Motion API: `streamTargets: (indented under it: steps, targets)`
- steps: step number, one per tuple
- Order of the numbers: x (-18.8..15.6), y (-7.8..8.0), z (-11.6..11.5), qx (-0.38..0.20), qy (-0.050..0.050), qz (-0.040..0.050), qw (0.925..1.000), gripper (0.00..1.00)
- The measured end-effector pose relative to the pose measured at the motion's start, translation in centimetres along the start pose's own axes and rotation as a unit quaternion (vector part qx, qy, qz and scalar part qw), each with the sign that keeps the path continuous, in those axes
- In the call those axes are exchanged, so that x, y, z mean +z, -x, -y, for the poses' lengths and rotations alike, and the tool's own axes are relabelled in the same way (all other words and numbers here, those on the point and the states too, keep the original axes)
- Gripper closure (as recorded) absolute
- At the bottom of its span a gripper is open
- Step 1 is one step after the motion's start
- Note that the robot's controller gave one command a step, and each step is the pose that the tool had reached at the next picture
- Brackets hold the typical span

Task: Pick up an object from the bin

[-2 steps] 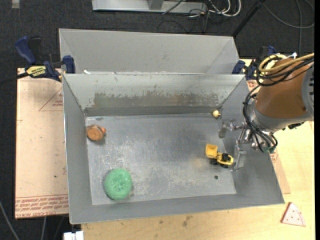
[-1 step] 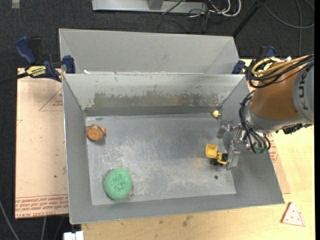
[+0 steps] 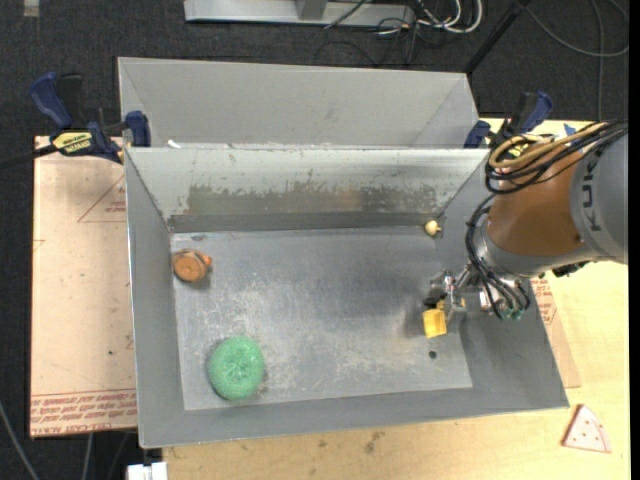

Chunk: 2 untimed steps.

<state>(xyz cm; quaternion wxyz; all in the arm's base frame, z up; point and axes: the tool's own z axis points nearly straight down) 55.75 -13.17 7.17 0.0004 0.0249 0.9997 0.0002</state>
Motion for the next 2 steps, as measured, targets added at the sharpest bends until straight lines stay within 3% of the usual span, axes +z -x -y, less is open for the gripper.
streamTargets:
  steps: [1,2]
  targets:
    - [0.0,0.0,0.0,0.000,0.000,0.0000,1.0000,1.00]
    - [-17.0,-1.6,-0.2,0.022,0.000,0.0041,0.9998,1.00]
